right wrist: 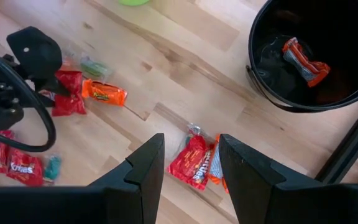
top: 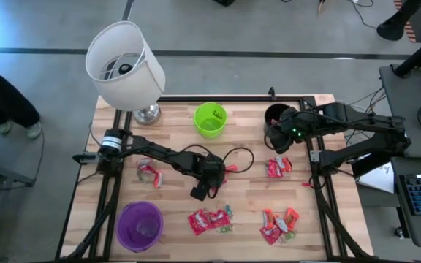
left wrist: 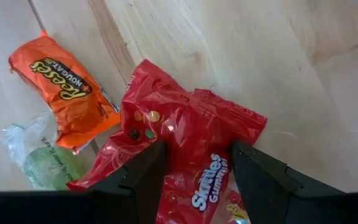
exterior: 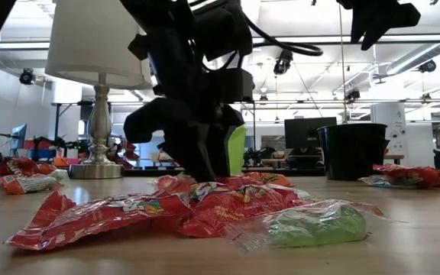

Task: Sort candy
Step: Put the red candy into the green bucket

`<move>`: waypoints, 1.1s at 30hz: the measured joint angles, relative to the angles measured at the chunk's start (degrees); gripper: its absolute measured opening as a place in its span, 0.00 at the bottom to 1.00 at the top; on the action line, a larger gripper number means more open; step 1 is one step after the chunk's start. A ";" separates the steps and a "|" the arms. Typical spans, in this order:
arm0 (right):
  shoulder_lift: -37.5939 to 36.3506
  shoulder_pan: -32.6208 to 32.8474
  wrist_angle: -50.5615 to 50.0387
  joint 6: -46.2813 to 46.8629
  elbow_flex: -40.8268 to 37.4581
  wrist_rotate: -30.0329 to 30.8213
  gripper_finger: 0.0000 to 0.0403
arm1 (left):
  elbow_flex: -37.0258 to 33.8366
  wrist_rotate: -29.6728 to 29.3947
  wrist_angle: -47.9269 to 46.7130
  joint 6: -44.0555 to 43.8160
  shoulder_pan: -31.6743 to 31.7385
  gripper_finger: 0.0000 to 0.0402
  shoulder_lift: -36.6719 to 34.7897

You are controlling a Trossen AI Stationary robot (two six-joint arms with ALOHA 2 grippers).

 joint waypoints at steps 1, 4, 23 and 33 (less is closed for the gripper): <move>0.00 0.00 0.01 0.00 0.00 -0.02 0.36 | 0.00 0.08 0.02 -0.02 0.07 0.42 0.08; 0.00 0.00 0.21 0.00 0.00 -0.01 0.36 | 0.00 0.14 0.20 -0.04 0.17 0.39 0.43; 0.00 0.00 0.38 0.00 0.00 0.51 0.36 | -0.15 1.88 -3.30 -5.71 0.31 0.01 -5.28; 0.00 0.00 0.38 0.29 0.00 2.20 0.36 | 0.13 -2.66 -5.92 -8.45 0.64 0.00 -16.22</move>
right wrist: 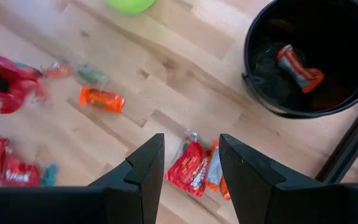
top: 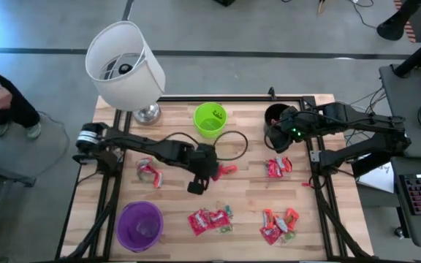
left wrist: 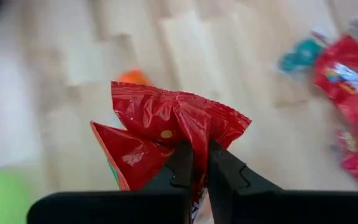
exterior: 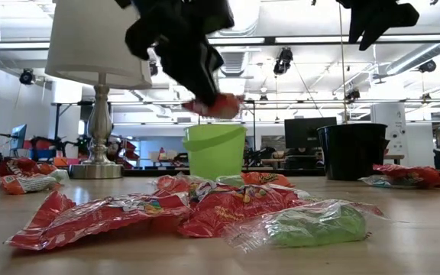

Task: Sort candy
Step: Put the red candy into the green bucket

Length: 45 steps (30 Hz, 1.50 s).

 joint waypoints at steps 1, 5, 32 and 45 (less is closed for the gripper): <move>0.00 0.00 0.00 0.30 0.00 0.55 0.36 | 0.00 -1.50 -0.16 -0.02 0.15 0.00 -1.15; 0.00 0.00 -0.01 1.72 0.00 2.92 0.36 | 0.04 -6.51 -1.16 -0.04 1.47 0.00 -5.83; 1.59 -11.15 15.97 -12.91 -0.28 32.16 0.36 | 0.07 -4.15 3.55 -0.41 29.90 0.00 -5.97; 6.60 -31.89 28.99 -33.82 -0.31 34.27 0.36 | 0.07 -1.17 7.95 -0.42 34.82 0.02 -4.16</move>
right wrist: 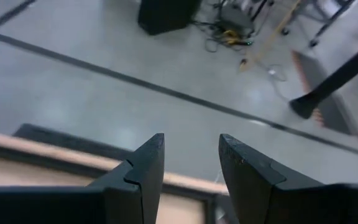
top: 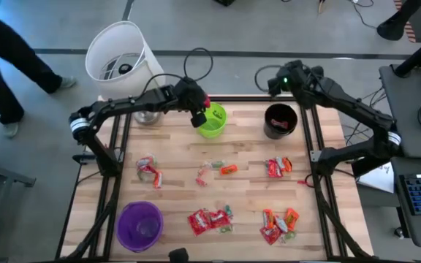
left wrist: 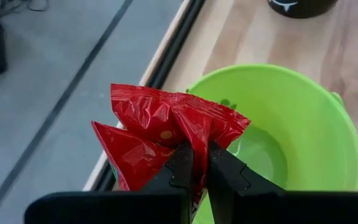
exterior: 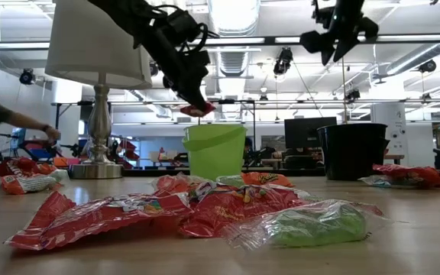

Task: Sort candy
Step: Put the red candy into the green bucket

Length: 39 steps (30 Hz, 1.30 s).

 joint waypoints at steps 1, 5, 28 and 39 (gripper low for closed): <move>0.22 -1.10 1.26 -2.02 0.00 -0.07 0.36 | 0.00 1.76 -0.02 -0.01 0.38 0.02 0.16; 0.81 -4.99 6.37 -7.62 0.07 -0.47 0.36 | 0.00 7.97 -0.90 -0.18 1.74 0.02 0.94; 1.00 -14.78 9.38 -15.63 -0.07 -14.15 0.36 | 9.98 20.53 -10.92 -5.25 3.64 0.04 10.04; 0.98 -14.78 9.08 -15.61 -0.07 -14.13 0.36 | 12.87 20.54 -17.55 -3.64 2.91 0.24 10.58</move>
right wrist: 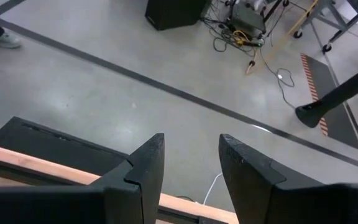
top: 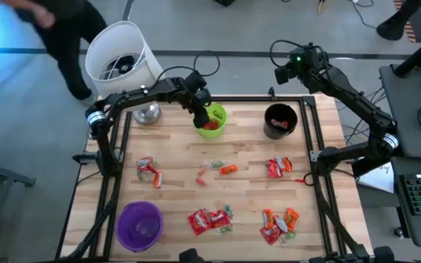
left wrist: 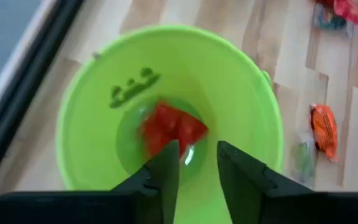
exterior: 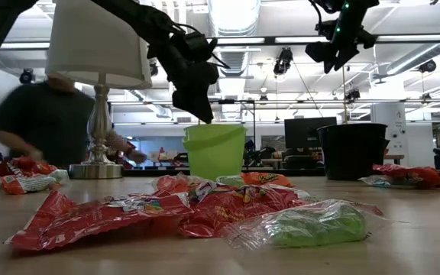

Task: Sort candy
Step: Put the red candy into the green bucket, then put the blue gummy candy into the violet bucket

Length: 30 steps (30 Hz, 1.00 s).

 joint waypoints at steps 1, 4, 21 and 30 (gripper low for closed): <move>0.00 0.00 0.00 0.00 0.00 0.00 0.36 | -0.02 0.02 -0.79 0.32 -0.16 0.26 0.00; -0.02 0.00 0.00 0.00 0.00 -0.01 0.36 | -0.02 0.02 -4.02 1.21 -0.64 0.30 0.00; -0.04 0.52 0.07 0.00 0.00 -14.20 0.36 | -0.06 1.20 -11.15 -0.55 -3.17 0.33 -8.91; -0.04 0.51 0.08 -3.04 0.00 -19.91 0.36 | -0.12 1.04 -21.97 -0.87 -5.10 0.33 -10.95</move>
